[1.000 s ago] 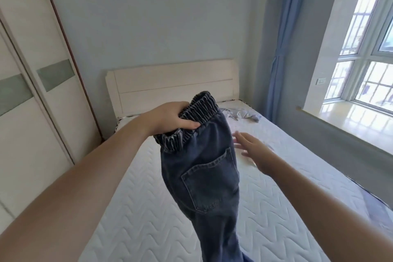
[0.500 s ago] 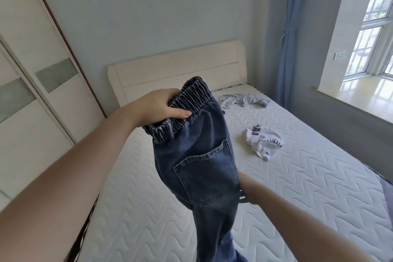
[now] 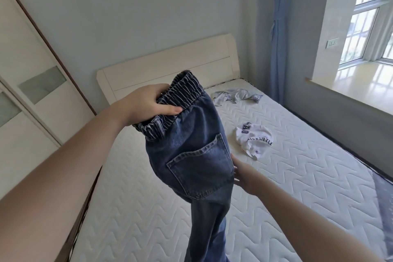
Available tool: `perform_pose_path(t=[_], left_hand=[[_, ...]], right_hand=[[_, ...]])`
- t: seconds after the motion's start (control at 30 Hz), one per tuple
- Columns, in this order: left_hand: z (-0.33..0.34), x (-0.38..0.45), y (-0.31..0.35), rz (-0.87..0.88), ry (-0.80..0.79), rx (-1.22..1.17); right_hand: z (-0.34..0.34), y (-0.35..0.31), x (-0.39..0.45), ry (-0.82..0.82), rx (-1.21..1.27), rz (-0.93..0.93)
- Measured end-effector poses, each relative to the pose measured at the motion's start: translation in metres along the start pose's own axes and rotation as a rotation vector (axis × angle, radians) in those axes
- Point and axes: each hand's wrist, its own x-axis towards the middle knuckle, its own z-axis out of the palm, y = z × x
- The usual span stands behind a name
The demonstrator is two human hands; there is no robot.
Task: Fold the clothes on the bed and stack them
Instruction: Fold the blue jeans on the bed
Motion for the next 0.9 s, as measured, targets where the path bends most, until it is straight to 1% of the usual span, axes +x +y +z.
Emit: perform_pose_path(t=[0.03, 0.1, 0.13, 0.2, 0.3, 0.37, 0.43, 0.5, 0.63, 0.73, 0.8, 0.9], left_hand=[[0.003, 0.006, 0.006, 0.008, -0.005, 0.000], [0.009, 0.016, 0.019, 0.026, -0.010, -0.001], [0.011, 0.020, 0.025, 0.037, -0.010, -0.004], [0.016, 0.029, 0.036, 0.063, -0.002, -0.014], [0.018, 0.041, 0.049, 0.088, 0.028, -0.034], [0.018, 0.049, 0.054, 0.095, 0.046, -0.075], [0.018, 0.056, 0.058, 0.106, 0.059, -0.112], [0.020, 0.062, 0.061, 0.117, 0.065, -0.158], [0.028, 0.070, 0.064, 0.136, 0.080, -0.276], [0.036, 0.073, 0.066, 0.151, 0.091, -0.401], [0.041, 0.073, 0.068, 0.165, 0.070, -0.491], [0.050, 0.071, 0.069, 0.166, 0.057, -0.611]], right_hand=[[-0.008, -0.001, 0.000, 0.009, -0.021, 0.022], [-0.020, 0.001, 0.002, -0.036, -0.005, 0.038], [-0.023, 0.001, 0.001, -0.054, 0.018, 0.019], [-0.029, -0.001, -0.003, -0.028, 0.068, -0.050], [-0.046, -0.007, -0.009, -0.050, 0.049, -0.058], [-0.065, -0.018, -0.014, -0.047, 0.086, -0.105], [-0.090, -0.037, -0.020, -0.014, 0.134, -0.186], [-0.116, -0.061, -0.034, 0.036, 0.124, -0.279], [-0.161, -0.117, -0.071, 0.248, 0.124, -0.455], [-0.186, -0.158, -0.093, 0.364, 0.161, -0.611], [-0.199, -0.184, -0.108, 0.403, 0.149, -0.697], [-0.205, -0.217, -0.132, 0.418, 0.115, -0.795]])
